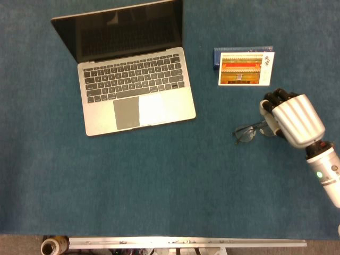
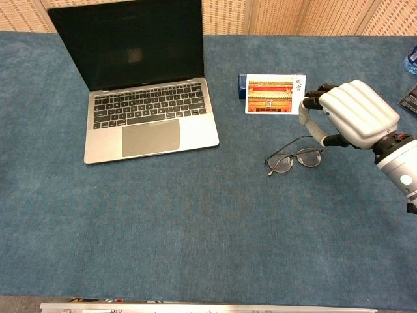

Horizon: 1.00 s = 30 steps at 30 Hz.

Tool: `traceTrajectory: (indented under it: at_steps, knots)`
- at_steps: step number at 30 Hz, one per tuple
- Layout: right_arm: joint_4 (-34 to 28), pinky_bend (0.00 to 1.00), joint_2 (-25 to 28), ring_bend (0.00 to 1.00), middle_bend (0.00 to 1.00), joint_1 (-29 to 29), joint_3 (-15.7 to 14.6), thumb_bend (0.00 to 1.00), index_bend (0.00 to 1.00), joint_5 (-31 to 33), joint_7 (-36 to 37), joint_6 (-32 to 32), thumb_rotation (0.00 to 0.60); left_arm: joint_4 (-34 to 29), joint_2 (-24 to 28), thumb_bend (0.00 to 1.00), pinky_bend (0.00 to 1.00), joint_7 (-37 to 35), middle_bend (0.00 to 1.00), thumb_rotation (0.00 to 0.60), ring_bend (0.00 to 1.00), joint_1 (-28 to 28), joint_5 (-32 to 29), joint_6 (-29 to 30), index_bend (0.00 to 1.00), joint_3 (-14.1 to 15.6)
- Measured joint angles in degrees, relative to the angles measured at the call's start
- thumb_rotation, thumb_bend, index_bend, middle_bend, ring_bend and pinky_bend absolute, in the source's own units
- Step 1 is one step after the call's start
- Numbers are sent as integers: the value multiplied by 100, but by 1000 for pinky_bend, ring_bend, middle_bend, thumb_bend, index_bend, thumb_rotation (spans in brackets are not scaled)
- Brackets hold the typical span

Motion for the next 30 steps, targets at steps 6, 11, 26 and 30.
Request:
traceTrajectory:
  at_steps: [6, 11, 26, 30]
  knots:
    - [278, 684, -60, 379, 488, -43, -18, 451, 541, 128, 90, -93, 600, -2, 2, 354, 530, -3, 511, 600, 388, 18, 19, 28, 539, 13]
    - [487, 684, -130, 379, 488, -73, -42, 451, 541, 201, 142, -166, 600, -7, 1, 355, 530, 3, 511, 600, 388, 7, 6, 18, 539, -1]
    - [1156, 684, -439, 379, 488, -112, -135, 451, 541, 300, 161, -373, 600, -22, 24, 354, 530, -38, 511, 600, 388, 39, 33, 75, 538, 7]
    - [1355, 684, -529, 379, 488, -110, -171, 451, 541, 295, 119, -431, 600, -26, 28, 354, 530, -45, 511, 600, 388, 36, 26, 72, 538, 0]
